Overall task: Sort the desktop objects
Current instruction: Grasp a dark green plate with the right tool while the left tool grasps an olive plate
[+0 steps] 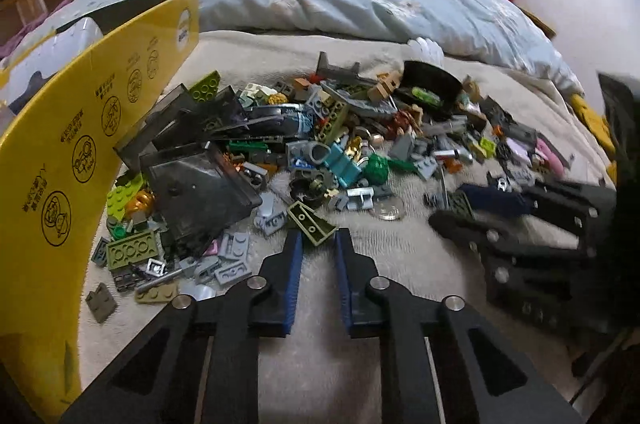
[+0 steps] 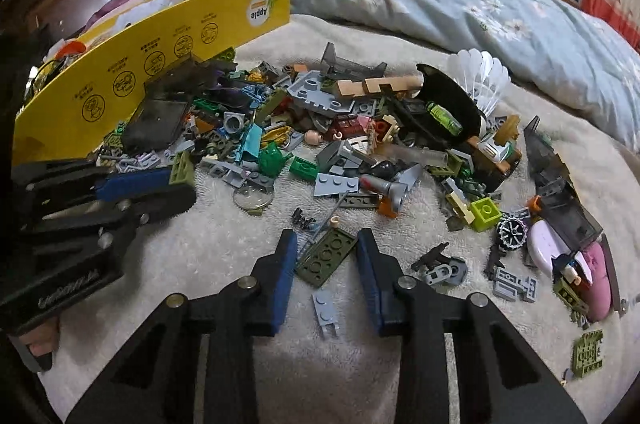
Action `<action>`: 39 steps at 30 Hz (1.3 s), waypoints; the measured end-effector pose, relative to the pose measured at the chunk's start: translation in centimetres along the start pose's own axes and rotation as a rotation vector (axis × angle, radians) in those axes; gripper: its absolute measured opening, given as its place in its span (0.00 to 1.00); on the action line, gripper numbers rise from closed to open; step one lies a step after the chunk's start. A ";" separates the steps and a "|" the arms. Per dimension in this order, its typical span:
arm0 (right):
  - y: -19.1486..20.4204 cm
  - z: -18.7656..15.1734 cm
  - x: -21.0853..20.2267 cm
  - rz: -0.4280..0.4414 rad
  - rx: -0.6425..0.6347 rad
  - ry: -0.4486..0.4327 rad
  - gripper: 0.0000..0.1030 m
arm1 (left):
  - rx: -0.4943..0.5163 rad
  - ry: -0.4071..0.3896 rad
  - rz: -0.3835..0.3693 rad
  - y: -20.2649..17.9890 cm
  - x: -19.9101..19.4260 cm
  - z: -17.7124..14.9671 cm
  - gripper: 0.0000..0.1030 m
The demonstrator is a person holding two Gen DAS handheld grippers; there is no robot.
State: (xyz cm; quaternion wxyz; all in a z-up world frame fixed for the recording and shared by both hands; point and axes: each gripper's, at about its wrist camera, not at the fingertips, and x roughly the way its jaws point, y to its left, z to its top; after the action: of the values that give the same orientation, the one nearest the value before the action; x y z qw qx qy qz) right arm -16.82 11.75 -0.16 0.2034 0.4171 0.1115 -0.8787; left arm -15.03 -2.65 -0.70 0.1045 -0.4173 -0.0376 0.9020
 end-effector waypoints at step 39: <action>3.8 -5.5 -4.2 0.221 0.032 -0.020 0.31 | -0.018 0.022 -0.078 1.8 1.6 1.5 0.38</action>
State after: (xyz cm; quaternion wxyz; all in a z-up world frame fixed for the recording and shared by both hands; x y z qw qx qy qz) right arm -8.98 11.49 -0.44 0.2936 0.4212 0.0488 -0.8568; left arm -17.47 -3.98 -1.19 0.1362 -0.4265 -0.0605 0.8922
